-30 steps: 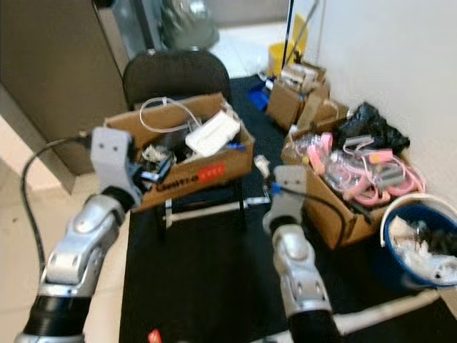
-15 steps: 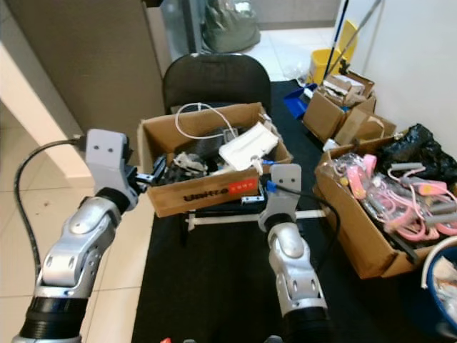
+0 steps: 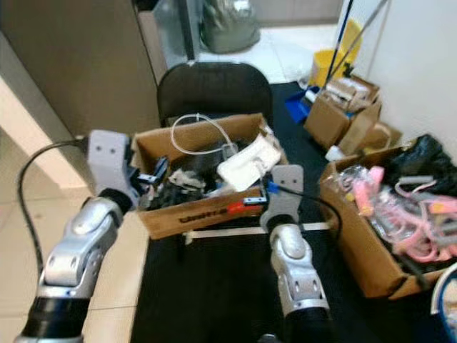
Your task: Picking trash to rubbish bin
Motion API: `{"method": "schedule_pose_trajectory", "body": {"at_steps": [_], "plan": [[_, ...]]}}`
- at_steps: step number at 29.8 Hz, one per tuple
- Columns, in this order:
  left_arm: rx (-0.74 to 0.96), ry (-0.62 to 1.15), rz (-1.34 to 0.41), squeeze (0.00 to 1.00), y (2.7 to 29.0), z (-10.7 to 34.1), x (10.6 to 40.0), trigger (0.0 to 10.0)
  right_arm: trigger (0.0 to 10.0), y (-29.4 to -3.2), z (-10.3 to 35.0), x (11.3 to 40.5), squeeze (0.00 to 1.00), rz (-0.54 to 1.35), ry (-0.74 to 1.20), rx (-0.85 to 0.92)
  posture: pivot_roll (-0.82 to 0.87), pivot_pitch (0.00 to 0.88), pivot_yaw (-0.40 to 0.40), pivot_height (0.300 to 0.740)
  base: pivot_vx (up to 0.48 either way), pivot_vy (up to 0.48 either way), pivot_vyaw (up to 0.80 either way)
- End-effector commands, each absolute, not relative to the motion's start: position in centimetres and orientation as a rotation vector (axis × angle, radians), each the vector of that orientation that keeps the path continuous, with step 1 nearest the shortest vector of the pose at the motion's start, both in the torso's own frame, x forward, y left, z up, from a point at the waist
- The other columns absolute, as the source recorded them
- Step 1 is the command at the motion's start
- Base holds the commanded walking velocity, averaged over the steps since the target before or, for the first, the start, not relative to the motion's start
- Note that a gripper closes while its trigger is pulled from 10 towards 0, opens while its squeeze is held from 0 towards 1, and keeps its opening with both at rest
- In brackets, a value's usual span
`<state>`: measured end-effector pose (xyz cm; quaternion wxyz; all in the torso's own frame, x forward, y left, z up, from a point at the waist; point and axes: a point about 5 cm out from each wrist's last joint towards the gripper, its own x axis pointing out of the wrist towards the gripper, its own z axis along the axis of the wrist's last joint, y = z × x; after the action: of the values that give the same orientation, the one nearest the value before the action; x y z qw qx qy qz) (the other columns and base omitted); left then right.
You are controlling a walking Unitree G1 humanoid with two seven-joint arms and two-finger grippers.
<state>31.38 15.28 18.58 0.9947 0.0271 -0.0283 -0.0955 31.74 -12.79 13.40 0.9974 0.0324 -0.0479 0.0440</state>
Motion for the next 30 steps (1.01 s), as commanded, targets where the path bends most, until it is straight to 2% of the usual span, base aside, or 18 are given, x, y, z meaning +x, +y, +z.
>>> {"method": "schedule_pose_trajectory", "body": {"at_steps": [1,30], "plan": [[0.059,-0.040,-0.171,0.00,15.91,18.22,31.24,10.0,10.0,-12.01,12.84,31.56,0.00,0.107,-0.075,0.081,0.03,0.150,0.037,0.740,0.352,0.000,0.00],[0.065,-0.046,-0.162,0.00,16.11,18.63,31.48,10.0,10.0,-11.81,12.95,31.97,0.00,0.104,-0.082,0.093,0.04,0.155,0.039,0.740,0.351,0.000,0.00]]}}
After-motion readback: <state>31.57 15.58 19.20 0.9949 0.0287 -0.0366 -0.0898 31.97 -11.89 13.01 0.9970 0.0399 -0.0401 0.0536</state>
